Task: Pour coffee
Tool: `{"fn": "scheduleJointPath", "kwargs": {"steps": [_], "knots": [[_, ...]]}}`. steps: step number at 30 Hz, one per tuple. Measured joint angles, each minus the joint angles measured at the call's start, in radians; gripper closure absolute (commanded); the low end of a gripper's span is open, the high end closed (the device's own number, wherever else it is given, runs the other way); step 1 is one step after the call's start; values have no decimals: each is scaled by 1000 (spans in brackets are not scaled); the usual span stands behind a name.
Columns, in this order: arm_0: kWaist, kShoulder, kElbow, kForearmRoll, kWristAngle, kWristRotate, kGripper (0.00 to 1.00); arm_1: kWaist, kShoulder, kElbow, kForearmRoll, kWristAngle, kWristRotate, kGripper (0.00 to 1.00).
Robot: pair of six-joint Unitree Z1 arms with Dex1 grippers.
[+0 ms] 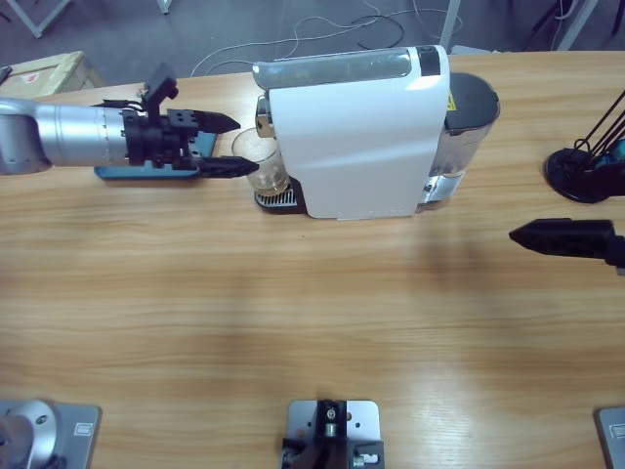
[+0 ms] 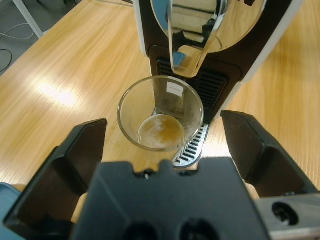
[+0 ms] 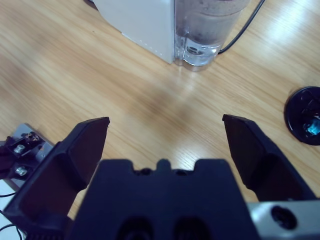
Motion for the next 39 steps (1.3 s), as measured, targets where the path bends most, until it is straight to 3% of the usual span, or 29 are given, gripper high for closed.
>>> {"fn": "scheduleJointPath", "kwargs": {"steps": [33, 35, 39], "knots": [[-60, 58, -52, 0, 78, 0, 39, 0, 7, 7, -27, 3, 9, 0], [-63, 61, -52, 0, 82, 0, 218, 0, 9, 7, -31, 3, 9, 0], [-64, 62, -52, 0, 100, 0, 706, 0, 13, 7, -34, 3, 9, 0]]}}
